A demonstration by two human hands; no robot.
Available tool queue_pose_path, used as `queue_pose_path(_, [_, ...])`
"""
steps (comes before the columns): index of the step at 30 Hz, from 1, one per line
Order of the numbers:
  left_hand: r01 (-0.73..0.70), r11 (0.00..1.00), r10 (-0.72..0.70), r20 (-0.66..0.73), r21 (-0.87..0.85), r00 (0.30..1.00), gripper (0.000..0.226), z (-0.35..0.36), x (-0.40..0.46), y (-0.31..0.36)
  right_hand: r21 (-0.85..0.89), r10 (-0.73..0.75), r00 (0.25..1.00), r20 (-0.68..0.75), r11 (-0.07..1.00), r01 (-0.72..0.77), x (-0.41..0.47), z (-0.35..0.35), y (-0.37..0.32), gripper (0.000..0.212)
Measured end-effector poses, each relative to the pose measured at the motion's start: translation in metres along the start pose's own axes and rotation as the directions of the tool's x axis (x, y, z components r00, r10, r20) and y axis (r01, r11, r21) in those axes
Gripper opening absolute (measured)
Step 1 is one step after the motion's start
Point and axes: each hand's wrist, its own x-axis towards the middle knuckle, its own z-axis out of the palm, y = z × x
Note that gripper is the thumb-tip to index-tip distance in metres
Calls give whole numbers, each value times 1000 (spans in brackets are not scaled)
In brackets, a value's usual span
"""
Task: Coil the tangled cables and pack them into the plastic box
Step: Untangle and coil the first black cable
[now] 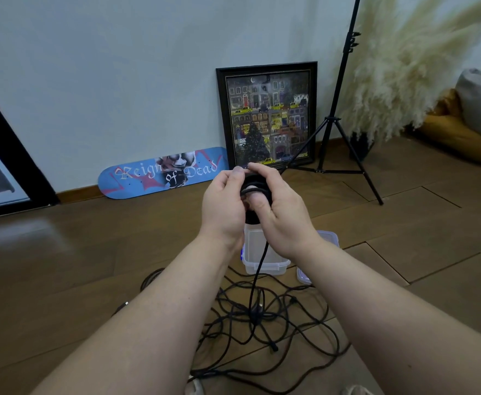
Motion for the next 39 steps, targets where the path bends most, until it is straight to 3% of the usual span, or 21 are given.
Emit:
queue_pose_path(6, [3, 1000, -3, -18, -5, 1000, 22, -3, 0, 5, 51, -33, 999, -11, 998, 34, -2, 4, -2, 54])
queue_pose_path(9, [-5, 1000, 4, 6, 19, 1000, 23, -1, -2, 3, 37, -3, 996, -91, 999, 6, -2, 8, -2, 41])
queue_pose_path(13, [-106, 981, 97, 61, 164, 993, 25, 1, -6, -4, 62, 114, 973, -200, 993, -104, 0, 9, 0, 26])
queue_pose_path(19, [-271, 916, 235, 150, 297, 960, 12, -3, -4, -9, 91, 147, 958, -248, 988, -128, 2, 5, -2, 27])
queue_pose_path(24, [-185, 963, 173, 75, 196, 982, 15, -8, 1, 0, -34, 1, 1000, -32, 999, -2, 2, -4, -6, 39])
queue_pose_path(26, [-163, 968, 150, 83, 189, 985, 17, -11, 2, 0, -92, -53, 999, -12, 994, 52, 2, -7, -4, 41])
queue_pose_path(29, [-133, 974, 114, 111, 184, 987, 18, -12, 3, 0, -122, -75, 996, -55, 990, 68, 3, -9, -1, 39])
queue_pose_path(35, [-118, 978, 87, 179, 172, 980, 19, -6, -1, -6, 57, 22, 967, -252, 998, -8, -1, -2, -1, 20])
queue_pose_path(39, [-93, 988, 68, 189, 125, 980, 18, -6, -4, -4, 158, 104, 960, -262, 985, -64, 1, -1, 1, 19])
